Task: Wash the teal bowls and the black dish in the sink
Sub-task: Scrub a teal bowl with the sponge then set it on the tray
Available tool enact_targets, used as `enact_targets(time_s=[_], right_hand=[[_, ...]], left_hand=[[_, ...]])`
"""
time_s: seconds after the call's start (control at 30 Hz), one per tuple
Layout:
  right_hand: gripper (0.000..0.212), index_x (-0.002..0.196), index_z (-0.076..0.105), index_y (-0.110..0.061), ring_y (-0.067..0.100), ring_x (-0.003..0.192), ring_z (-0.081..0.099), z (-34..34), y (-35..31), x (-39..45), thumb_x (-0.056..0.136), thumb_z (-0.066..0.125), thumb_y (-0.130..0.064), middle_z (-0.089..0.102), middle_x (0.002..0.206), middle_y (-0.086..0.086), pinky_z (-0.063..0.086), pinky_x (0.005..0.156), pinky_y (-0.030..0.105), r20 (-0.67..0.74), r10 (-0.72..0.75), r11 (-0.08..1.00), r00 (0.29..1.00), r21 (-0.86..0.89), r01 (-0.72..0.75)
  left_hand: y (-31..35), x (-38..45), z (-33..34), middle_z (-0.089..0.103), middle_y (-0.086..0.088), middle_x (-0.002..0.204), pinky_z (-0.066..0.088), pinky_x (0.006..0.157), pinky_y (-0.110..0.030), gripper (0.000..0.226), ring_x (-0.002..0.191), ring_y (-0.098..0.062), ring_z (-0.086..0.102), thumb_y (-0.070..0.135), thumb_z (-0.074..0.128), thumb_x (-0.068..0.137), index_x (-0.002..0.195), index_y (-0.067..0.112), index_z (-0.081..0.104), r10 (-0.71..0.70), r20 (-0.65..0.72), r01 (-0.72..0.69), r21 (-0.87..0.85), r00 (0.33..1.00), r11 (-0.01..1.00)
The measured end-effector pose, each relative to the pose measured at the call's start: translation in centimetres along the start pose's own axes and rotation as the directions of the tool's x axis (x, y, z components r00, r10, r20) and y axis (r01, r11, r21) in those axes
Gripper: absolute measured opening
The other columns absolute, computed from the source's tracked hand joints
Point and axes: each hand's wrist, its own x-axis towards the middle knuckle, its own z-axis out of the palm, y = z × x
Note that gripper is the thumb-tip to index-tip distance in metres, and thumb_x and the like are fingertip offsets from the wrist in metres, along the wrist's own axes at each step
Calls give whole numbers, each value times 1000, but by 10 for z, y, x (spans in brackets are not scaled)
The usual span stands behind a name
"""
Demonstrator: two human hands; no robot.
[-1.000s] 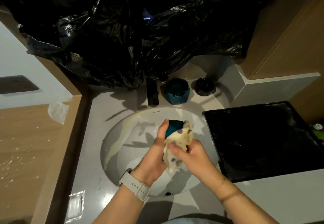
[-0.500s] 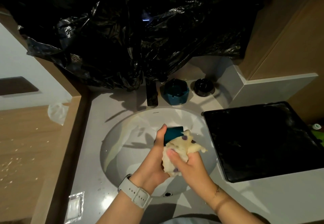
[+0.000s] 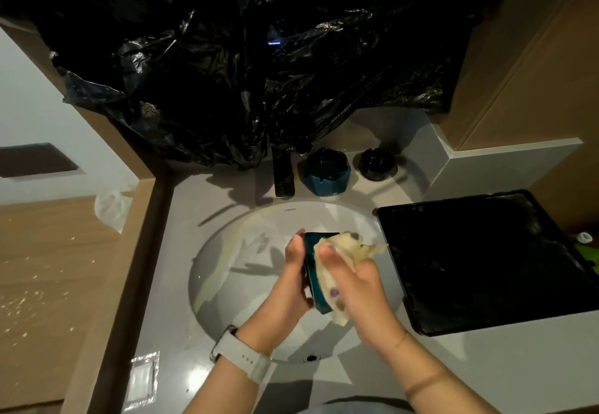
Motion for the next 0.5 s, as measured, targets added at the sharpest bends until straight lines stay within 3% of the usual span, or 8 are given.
enact_targets(time_s=[0.07,0.17,0.27,0.33,0.37,0.43,0.5], right_hand=[[10,80,74,-24,12,75,70,5,6,-9,87,68,-28,74,77,-3,54,62,25,44,-98,992,994,-76,101],[24,96,69,-23,16,90,70,8,11,-19,78,72,-39,74,92,-2,55,72,26,111,-178,968,978,-157,194],[5,93,68,-26,16,87,71,9,1,-20,89,67,-23,75,88,-1,54,65,24,103,-108,992,989,-51,113],[9,90,69,-26,14,85,72,8,-11,-19,92,61,-21,75,85,0,53,66,22,118,-24,999,993,25,21],[10,92,69,-24,14,87,72,7,-16,-18,92,60,-23,75,87,1,54,69,22,135,-4,999,991,32,-1],[12,96,70,-19,17,89,72,9,-22,-18,92,59,-25,75,89,5,54,71,24,135,4,1000,991,26,-7],[15,94,70,-15,17,84,72,13,-23,-19,93,58,-24,74,83,5,53,68,22,108,-30,1000,994,13,29]], left_hand=[[12,-3,-4,71,-7,121,54,88,-41,74,109,-22,69,75,24,88,110,28,76,-135,48,140,-132,990,981],[17,-7,-6,75,-13,106,55,85,-38,70,95,-25,73,70,36,90,101,16,79,-158,71,166,-116,985,979],[12,-10,-2,76,2,100,55,78,-32,55,89,-14,73,65,37,94,114,24,68,10,12,-11,34,1000,999],[7,-10,1,70,19,93,52,70,-24,44,80,4,68,68,36,93,121,37,49,184,26,-186,199,983,962],[4,-8,3,69,18,94,52,67,-19,37,78,8,66,63,36,96,122,38,44,229,19,-227,209,973,951],[2,-7,7,71,9,104,54,74,-16,38,91,3,68,49,29,100,129,28,41,257,-7,-254,128,966,959],[1,-8,6,73,8,113,54,84,-21,46,106,-7,68,48,21,99,138,28,36,217,31,-218,61,976,974]])
